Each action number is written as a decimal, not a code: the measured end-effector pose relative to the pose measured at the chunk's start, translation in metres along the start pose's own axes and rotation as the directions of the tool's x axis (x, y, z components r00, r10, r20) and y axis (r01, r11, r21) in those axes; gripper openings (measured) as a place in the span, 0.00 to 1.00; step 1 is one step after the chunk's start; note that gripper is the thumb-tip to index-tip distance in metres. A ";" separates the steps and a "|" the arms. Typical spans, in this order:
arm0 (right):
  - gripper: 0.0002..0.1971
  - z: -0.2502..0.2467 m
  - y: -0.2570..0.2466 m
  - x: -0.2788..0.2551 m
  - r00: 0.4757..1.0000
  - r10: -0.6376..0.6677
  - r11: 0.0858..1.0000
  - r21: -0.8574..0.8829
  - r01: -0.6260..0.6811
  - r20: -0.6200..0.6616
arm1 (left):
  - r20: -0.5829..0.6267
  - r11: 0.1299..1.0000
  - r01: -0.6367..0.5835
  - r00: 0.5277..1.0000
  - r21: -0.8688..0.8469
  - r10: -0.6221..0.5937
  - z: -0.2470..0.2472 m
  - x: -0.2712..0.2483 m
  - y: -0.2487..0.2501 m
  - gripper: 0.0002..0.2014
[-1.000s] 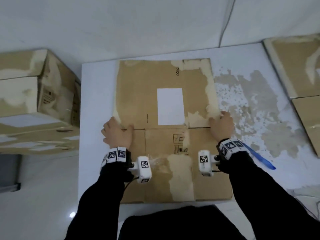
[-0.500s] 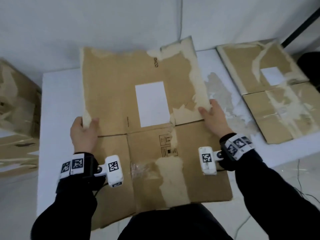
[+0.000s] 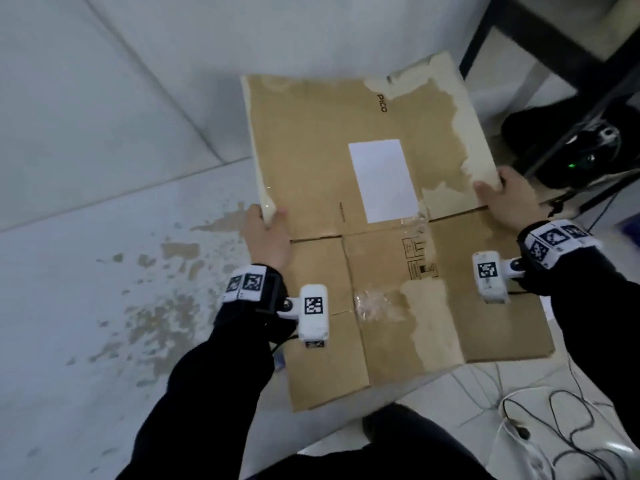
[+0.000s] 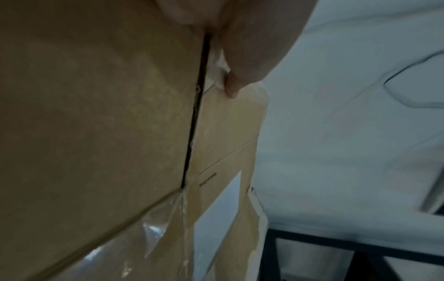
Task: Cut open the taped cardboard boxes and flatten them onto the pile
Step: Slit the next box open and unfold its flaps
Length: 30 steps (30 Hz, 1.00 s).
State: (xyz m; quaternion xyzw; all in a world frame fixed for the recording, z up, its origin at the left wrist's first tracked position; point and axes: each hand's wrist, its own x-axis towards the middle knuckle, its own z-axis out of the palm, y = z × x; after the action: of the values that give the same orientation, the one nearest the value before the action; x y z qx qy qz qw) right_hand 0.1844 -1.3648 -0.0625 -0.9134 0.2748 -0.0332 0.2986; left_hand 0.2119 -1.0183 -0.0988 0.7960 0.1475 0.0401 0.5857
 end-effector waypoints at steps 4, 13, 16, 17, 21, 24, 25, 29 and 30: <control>0.27 -0.016 0.027 0.065 0.996 0.084 0.996 0.042 -0.083 -0.024 | -0.014 0.988 0.126 0.992 0.087 -0.125 0.082 0.005 0.019 0.09; 0.39 0.028 0.071 0.112 0.981 0.041 0.988 -0.156 -0.011 0.188 | -0.146 0.922 0.373 0.923 0.103 -0.357 0.175 0.030 -0.016 0.16; 0.49 0.057 0.081 0.090 0.904 0.093 0.986 -0.168 -0.024 0.417 | -0.081 0.931 0.346 0.938 0.120 -0.338 0.183 0.025 -0.024 0.35; 0.52 0.063 0.083 0.084 0.875 0.113 0.979 -0.205 -0.016 0.471 | -0.019 0.920 0.316 0.947 0.231 -0.320 0.187 0.022 -0.024 0.44; 0.63 0.073 0.089 0.076 0.825 0.152 0.949 -0.314 0.032 0.545 | 0.164 0.732 0.093 0.948 0.675 -0.272 0.197 0.015 -0.031 0.55; 0.63 0.074 0.087 0.081 0.824 0.163 0.938 -0.345 0.042 0.543 | 0.170 0.691 0.069 0.947 0.720 -0.272 0.198 0.021 -0.033 0.55; 0.63 0.074 0.086 0.082 0.816 0.180 0.927 -0.371 0.046 0.550 | 0.162 0.671 0.079 0.944 0.737 -0.289 0.199 0.022 -0.031 0.55; 0.64 0.078 0.083 0.083 0.813 0.219 0.907 -0.420 0.034 0.539 | 0.121 0.614 0.127 0.931 0.779 -0.345 0.199 0.018 -0.024 0.53; 0.64 0.079 0.084 0.084 0.820 0.217 0.905 -0.424 0.034 0.529 | 0.121 0.617 0.114 0.937 0.779 -0.326 0.197 0.016 -0.024 0.51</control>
State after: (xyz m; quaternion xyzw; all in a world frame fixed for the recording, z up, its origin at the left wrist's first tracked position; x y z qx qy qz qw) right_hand 0.2327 -1.4232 -0.1836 -0.9092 0.2194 0.3121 0.1668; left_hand 0.2697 -1.1890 -0.1847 0.9414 0.1723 -0.1992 0.2108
